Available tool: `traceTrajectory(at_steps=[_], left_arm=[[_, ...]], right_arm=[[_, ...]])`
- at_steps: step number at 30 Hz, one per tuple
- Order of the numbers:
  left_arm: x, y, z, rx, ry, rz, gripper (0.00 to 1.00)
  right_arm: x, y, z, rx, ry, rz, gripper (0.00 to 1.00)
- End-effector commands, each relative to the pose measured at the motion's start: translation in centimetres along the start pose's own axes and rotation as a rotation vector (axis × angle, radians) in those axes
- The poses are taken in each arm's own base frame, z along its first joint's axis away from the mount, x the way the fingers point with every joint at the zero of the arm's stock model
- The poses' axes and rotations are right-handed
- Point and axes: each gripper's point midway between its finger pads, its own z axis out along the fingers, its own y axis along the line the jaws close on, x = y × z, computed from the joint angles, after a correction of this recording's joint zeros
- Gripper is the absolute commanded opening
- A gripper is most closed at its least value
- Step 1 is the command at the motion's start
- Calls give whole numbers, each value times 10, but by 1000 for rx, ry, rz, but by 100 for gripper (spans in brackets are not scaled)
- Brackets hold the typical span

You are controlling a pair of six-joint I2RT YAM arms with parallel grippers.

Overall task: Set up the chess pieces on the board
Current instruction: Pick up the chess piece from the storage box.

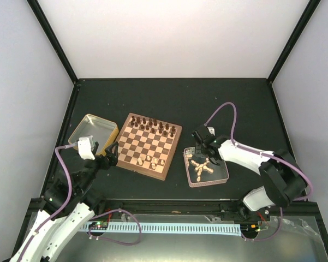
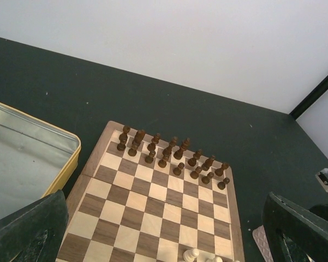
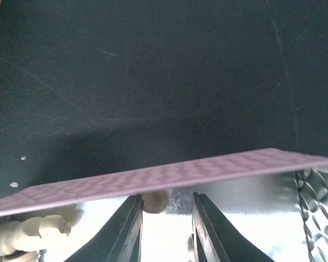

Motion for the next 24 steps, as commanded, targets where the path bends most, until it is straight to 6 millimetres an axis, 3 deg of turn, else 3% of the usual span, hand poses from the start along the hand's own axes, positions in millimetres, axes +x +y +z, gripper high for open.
traceTrajectory(at_steps=[1, 19, 24], left_arm=[[-3, 1, -1, -14, -3, 0, 99], [-3, 2, -1, -17, -3, 1, 99], [-3, 1, -1, -15, -4, 0, 99]], right_arm=[[-11, 9, 7, -32, -27, -60, 25], [-12, 6, 19, 8, -17, -72, 24], [-16, 7, 21, 19, -30, -71, 19]])
